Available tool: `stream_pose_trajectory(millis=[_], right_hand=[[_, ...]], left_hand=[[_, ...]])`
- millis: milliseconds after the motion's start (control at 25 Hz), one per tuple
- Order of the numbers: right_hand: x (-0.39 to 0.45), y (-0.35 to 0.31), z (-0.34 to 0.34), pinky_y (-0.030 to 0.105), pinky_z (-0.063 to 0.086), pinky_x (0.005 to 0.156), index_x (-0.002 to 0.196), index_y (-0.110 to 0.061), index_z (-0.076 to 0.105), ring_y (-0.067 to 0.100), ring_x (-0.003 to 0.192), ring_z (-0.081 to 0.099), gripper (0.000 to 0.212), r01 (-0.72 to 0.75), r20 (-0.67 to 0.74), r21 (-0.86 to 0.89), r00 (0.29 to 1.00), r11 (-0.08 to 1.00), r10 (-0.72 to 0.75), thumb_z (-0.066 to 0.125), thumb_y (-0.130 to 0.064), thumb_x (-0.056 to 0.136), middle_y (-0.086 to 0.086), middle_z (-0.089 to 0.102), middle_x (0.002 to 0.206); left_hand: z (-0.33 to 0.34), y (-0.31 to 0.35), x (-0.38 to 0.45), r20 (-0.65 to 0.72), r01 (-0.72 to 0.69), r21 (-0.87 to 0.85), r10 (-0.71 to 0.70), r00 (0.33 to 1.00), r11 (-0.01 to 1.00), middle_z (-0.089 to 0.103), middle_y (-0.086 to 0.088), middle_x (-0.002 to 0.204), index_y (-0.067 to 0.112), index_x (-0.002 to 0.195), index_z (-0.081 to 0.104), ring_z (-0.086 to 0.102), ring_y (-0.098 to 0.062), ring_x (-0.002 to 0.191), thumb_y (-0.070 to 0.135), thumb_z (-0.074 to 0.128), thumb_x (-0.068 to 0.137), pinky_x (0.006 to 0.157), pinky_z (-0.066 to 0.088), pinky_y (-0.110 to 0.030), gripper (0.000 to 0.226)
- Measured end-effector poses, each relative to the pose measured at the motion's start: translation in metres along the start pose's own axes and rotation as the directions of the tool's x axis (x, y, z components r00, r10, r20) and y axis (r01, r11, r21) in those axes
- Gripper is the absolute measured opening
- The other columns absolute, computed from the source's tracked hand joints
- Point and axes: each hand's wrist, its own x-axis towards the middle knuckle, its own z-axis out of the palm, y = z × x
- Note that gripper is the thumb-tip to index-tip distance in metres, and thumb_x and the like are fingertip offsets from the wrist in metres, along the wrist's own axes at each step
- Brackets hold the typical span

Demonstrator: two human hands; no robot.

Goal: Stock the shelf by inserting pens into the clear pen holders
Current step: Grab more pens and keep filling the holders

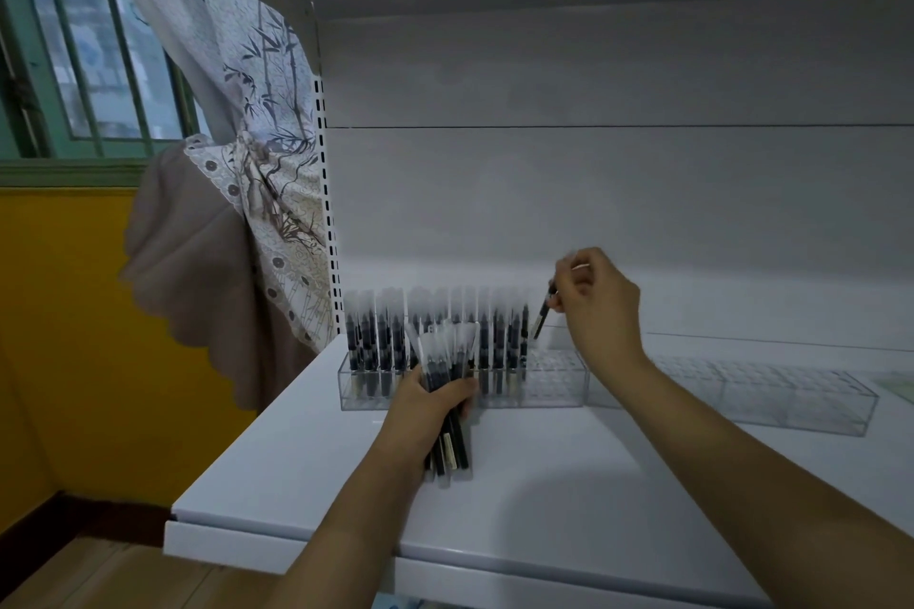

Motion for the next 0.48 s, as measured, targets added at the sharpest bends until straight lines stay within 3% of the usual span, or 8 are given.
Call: stream_pose_trajectory(millis=[160,280,400,480], right_hand=[[-0.005,0.018,0.007,0.030,0.061,0.071,0.095,-0.009,0.059,0.013,0.066,0.069,0.012,-0.004,0.112,-0.037,0.994,0.999,0.008,0.056,-0.019,0.100,0.006,0.068,0.078],[-0.001,0.016,0.008,0.020,0.058,0.066,0.093,-0.008,0.058,0.012,0.065,0.069,0.014,0.033,0.132,-0.068,0.991,0.997,-0.024,0.057,-0.020,0.100,0.007,0.066,0.078],[-0.002,0.022,0.009,0.016,0.053,0.059,0.087,-0.008,0.057,0.007,0.061,0.067,0.018,0.080,0.219,-0.185,0.975,0.980,-0.038,0.058,-0.021,0.099,0.005,0.065,0.074],[-0.009,0.034,0.013,0.019,0.052,0.060,0.082,-0.010,0.057,0.007,0.061,0.066,0.020,0.070,0.325,-0.319,0.945,0.945,0.040,0.059,-0.022,0.098,0.004,0.065,0.072]], left_hand=[[-0.001,-0.002,0.001,0.008,-0.010,0.018,0.010,1.000,1.000,0.061,-0.011,0.064,0.006,0.082,0.060,0.055,-0.019,0.054,0.008,0.070,0.085,0.058,0.047,-0.031,0.010],[0.000,-0.003,0.002,-0.002,-0.006,-0.008,0.006,1.000,1.000,0.062,-0.012,0.066,0.007,0.080,0.061,0.056,-0.021,0.057,0.007,0.069,0.085,0.060,0.048,-0.032,0.010],[0.000,-0.002,0.001,0.003,-0.015,-0.039,0.015,1.000,0.999,0.065,-0.011,0.068,0.005,0.086,0.064,0.058,-0.021,0.060,0.008,0.071,0.085,0.061,0.051,-0.032,0.008],[0.000,-0.001,0.000,0.000,-0.020,-0.064,0.020,1.000,0.998,0.070,-0.011,0.072,0.001,0.093,0.066,0.064,-0.018,0.061,0.007,0.072,0.085,0.061,0.054,-0.028,0.011]])
